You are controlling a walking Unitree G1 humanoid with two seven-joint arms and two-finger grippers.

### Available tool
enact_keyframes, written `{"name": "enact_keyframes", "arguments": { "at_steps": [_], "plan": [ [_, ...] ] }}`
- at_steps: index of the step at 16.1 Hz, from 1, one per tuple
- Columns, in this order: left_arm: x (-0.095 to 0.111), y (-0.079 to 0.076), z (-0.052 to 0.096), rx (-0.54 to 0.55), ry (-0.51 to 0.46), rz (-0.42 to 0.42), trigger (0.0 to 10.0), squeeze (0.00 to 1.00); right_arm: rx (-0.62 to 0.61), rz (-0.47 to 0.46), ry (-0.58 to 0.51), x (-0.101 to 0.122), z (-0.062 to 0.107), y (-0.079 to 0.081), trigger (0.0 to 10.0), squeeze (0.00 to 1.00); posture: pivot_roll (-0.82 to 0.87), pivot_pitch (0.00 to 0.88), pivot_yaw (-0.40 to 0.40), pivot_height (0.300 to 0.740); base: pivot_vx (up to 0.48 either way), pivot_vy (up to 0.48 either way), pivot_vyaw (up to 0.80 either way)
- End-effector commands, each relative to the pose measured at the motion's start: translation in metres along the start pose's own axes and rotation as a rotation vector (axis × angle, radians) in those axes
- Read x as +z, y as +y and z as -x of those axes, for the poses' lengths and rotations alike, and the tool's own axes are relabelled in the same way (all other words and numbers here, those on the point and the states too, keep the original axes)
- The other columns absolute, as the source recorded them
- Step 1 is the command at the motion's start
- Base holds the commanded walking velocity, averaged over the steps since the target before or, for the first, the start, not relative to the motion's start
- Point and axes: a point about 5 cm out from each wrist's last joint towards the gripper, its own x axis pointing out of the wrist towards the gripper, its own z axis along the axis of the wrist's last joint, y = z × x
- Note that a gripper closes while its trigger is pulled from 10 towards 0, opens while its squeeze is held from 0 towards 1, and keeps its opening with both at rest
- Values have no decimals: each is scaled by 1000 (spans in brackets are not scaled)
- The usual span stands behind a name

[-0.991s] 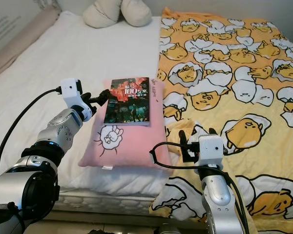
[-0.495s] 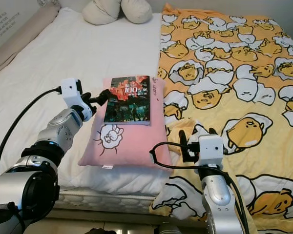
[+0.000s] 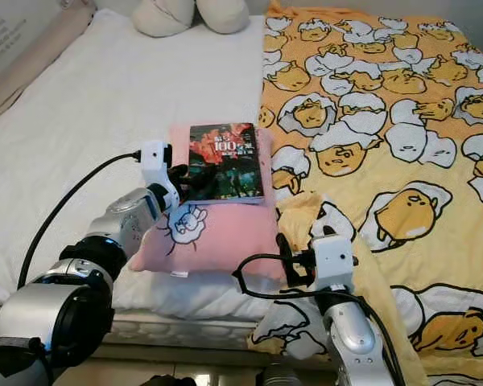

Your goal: Clean up the room

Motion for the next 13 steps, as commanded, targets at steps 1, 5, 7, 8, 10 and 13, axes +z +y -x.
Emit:
{"name": "enact_keyframes", "arguments": {
  "at_steps": [1, 5, 7, 8, 10, 13],
  "plan": [
    [-2, 2, 2, -7, 13, -23, 10000, 0, 13, -6, -4, 4, -1, 1, 10000, 0, -302, 59, 75, 740, 0, 0, 0],
    [-6, 6, 4, 6, 28, -39, 10000, 0, 19, -3, 2, 2, -2, 1, 10000, 0, -298, 57, 73, 740, 0, 0, 0],
    [-11, 9, 6, 21, 59, -67, 4275, 0, 20, -2, 6, 2, -2, 1, 10000, 0, -296, 57, 71, 740, 0, 0, 0],
    [-13, 9, 6, 23, 70, -71, 0, 0, 21, -2, 7, 2, -2, 1, 10000, 0, -297, 58, 70, 740, 0, 0, 0],
    [-22, 9, 7, 32, 116, -62, 0, 0, 21, -1, 8, 2, -3, 1, 10000, 0, -297, 59, 69, 740, 0, 0, 0],
    [-33, 11, 9, 54, 165, -42, 0, 0, 19, -2, 11, 2, -4, 0, 10000, 0, -298, 61, 68, 740, 0, 0, 0]
  ]
}}
